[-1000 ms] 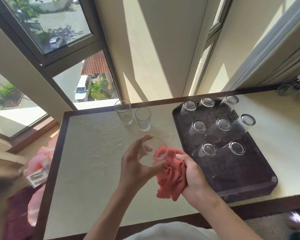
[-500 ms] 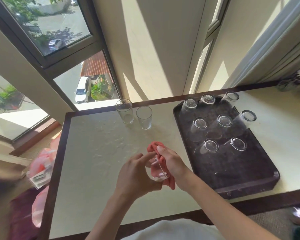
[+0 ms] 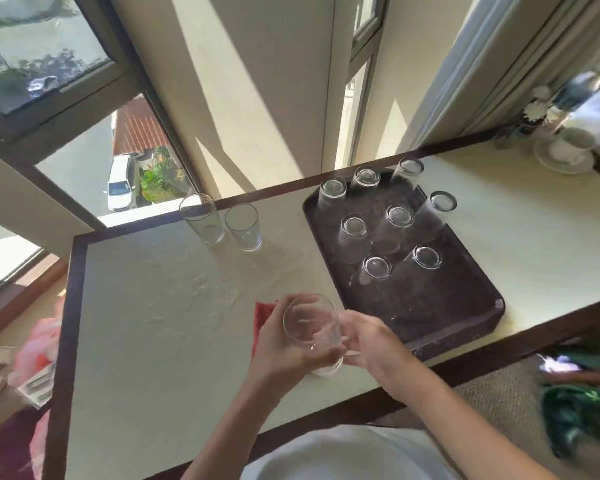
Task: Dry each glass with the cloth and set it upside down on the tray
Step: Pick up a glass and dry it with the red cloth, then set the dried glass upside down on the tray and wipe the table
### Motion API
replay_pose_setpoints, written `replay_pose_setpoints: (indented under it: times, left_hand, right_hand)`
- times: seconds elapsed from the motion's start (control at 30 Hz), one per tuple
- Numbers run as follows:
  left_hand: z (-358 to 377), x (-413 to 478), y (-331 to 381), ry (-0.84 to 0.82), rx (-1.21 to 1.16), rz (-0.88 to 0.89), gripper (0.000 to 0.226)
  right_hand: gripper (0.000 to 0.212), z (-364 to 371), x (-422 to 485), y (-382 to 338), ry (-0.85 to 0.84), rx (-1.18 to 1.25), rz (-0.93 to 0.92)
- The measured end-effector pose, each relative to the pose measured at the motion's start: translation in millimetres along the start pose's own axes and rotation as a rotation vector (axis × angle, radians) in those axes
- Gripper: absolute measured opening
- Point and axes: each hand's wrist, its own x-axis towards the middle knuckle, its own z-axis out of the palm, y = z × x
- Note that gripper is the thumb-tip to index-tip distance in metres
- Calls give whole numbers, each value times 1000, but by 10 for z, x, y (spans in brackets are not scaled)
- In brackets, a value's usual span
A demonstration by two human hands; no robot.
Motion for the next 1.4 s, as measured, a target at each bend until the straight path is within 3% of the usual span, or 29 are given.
replay_pose_setpoints:
  times: [0.2,0.37,0.47,0.53,0.67,0.8,0.87,0.93,1.2,1.4]
  left_hand:
    - [594,114,129,-117,-43,65,75]
    - [748,190,32,-186,40,-43,73]
    - [835,227,46,-226,89,-156,64]
    - [851,292,41,-173,127,-166,59]
    - [726,507,-174,98,355,-147,34]
    - [628,686,-568,95,923,-268,64]
    - [678,713,-746,21,1057,-367,73]
    - [782,672,-906,-24,1149,-379,79]
    - [802,571,-1058,42,1166,-320,81]
    - [720,575,-1009,34,1115,-298,72]
  right_hand:
    - [49,-491,-251,121,-153,599,48]
    - [64,-866,-298,300,-71,690,106]
    - [54,-1017,-290,281,73,670,96]
    - [45,-1141,-286,233,183,605,25]
    - [52,-1488,-284,125,454,299,-129]
    - [48,-1887,-280,-57,644,-332,-207]
    - [48,-2034,-226,-168,725,-676,-214]
    - [51,-2112,-123,-280,768,-854,-219]
    - [56,-2246,478,-534,796,-1123,-233]
    - [72,-2175,585,-356,867,-1025,-227]
